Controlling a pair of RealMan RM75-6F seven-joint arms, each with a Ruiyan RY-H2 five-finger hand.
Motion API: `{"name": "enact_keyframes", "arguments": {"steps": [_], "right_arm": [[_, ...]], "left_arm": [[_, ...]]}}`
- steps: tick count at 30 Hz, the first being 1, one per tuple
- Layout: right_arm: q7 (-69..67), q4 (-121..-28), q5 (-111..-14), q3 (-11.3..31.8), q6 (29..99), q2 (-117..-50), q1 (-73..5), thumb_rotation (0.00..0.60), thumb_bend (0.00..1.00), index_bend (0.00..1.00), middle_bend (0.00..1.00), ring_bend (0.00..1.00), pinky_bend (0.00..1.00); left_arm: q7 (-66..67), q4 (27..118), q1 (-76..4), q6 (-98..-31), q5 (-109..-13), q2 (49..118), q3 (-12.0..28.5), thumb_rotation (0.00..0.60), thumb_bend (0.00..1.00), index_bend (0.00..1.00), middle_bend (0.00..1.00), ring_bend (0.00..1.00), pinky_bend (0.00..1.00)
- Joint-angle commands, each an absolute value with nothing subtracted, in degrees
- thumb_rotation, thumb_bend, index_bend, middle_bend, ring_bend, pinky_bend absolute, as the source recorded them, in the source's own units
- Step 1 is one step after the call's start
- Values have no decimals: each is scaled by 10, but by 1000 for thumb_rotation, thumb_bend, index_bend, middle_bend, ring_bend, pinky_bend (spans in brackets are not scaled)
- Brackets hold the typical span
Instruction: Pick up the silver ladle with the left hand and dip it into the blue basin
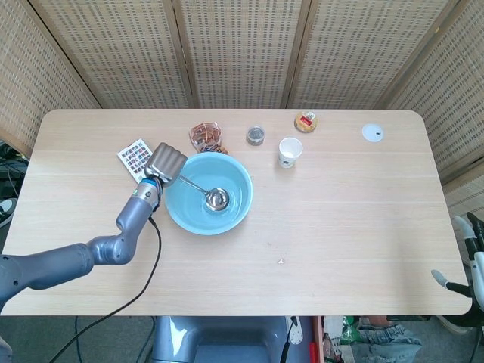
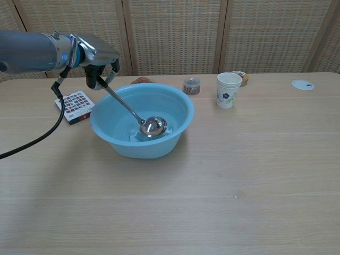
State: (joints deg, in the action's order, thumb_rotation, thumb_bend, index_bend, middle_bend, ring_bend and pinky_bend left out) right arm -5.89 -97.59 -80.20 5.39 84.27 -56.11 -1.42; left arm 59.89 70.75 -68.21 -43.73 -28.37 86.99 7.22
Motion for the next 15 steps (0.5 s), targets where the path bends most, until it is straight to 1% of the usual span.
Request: {"name": "enact_keyframes", "arguments": {"steps": [1,11,15], "right_arm": [[-59,-975,-801,54,840,-562,-15,600,0,0,0,0,0],[-64,-975,-796,56,834,-560,-17,600,0,0,0,0,0],[-65,-975,-796,55,834,-560,-17,600,0,0,0,0,0]], "left_arm": [[613,694,-696,-442,-268,885,63,600,547,876,986,992,1000],[670,670,-727,-456,-247,915,31,600,564,884,987,992,1000],[684,669,-733,-463,-242,923,26,600,566,886,987,992,1000]]}}
